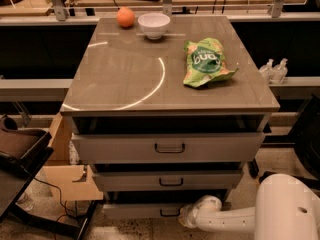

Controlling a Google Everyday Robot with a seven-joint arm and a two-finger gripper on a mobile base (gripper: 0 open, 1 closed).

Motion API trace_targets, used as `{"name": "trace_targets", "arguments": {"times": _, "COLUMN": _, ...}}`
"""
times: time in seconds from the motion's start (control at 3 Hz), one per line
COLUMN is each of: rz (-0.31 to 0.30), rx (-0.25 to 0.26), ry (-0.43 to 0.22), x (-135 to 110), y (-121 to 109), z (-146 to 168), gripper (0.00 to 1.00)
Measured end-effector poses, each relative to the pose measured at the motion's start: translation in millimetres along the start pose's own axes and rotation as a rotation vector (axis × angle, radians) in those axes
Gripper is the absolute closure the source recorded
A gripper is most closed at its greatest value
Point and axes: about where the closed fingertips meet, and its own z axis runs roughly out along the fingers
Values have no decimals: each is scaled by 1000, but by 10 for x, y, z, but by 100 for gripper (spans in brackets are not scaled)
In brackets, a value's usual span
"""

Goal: Close bottom drawer

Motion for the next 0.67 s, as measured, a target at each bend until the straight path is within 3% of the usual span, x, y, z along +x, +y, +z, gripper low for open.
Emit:
{"name": "trace_targets", "arguments": {"times": 0.33, "rz": 0, "rx": 0, "ry": 0, "x": 1, "y": 0, "z": 0, "gripper": 12}}
{"name": "trace_targets", "arguments": {"times": 0.67, "rz": 0, "rx": 0, "ry": 0, "x": 45, "y": 65, "z": -20, "gripper": 0}}
